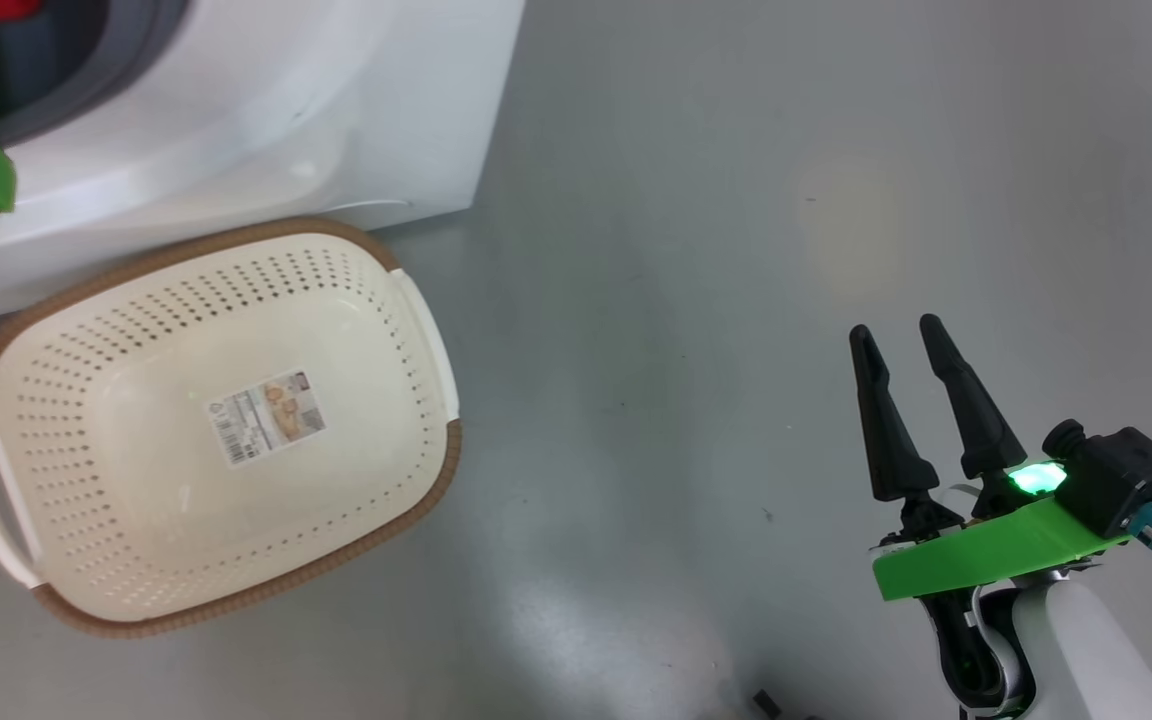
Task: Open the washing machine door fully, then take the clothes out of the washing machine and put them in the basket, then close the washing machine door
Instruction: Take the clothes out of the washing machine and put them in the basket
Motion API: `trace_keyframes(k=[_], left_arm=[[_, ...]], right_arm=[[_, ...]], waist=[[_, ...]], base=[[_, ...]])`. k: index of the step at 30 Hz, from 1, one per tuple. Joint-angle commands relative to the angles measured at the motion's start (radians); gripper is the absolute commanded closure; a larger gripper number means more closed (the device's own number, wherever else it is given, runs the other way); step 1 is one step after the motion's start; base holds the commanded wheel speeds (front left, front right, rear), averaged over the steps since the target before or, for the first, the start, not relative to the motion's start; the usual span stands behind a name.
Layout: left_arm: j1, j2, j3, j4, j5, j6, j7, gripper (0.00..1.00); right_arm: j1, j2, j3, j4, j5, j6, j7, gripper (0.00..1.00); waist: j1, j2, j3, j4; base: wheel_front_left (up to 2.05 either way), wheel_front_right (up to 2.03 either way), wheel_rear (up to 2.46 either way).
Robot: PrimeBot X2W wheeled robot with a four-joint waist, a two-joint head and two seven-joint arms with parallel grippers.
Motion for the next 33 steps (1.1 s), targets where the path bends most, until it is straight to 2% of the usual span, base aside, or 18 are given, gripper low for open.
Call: trace_keyframes(k=[1,6,11,18,31,32,33], left_arm=[[-0.033,0.062,0.001,0.006,-0.004,0.002,-0.004,0.0],[-0.094,0.09,-0.029,0.098,-0.004,0.002,0.004,0.0],[-0.133,0.105,-0.054,0.165,-0.022,0.002,0.058,0.0],[-0.145,0.137,-0.065,0.201,-0.05,0.002,0.1,0.0],[-0.136,0.149,-0.093,0.223,-0.092,0.002,0.147,0.0],[-0.138,0.148,-0.098,0.222,-0.095,0.002,0.147,0.18],[-0.138,0.146,-0.103,0.221,-0.099,0.002,0.149,0.63]], right_arm=[[0.005,-0.003,0.026,-0.026,0.016,0.008,-0.006,0.0],[0.013,-0.003,0.041,-0.032,0.021,0.008,-0.006,0.0],[0.024,-0.003,0.056,-0.036,0.024,0.008,-0.006,0.0],[0.039,-0.003,0.076,-0.042,0.027,0.008,-0.006,0.0],[0.06,-0.003,0.088,-0.055,0.024,0.008,-0.006,0.0],[0.059,-0.003,0.088,-0.056,0.025,0.008,-0.006,0.0],[0.057,-0.003,0.088,-0.056,0.025,0.008,-0.006,0.0]], waist=[[0.0,0.0,0.019,-0.028],[0.0,0.0,0.028,-0.05],[0.0,0.0,0.03,-0.067],[0.0,0.0,0.025,-0.087],[0.0,0.0,0.023,-0.096],[0.0,0.0,0.024,-0.095],[0.0,0.0,0.024,-0.094]], base=[[0.0,0.0,0.0],[0.0,0.0,0.0],[0.0,0.0,0.0],[0.0,0.0,0.0],[0.0,0.0,0.0],[0.0,0.0,0.0],[0.0,0.0,0.0]])
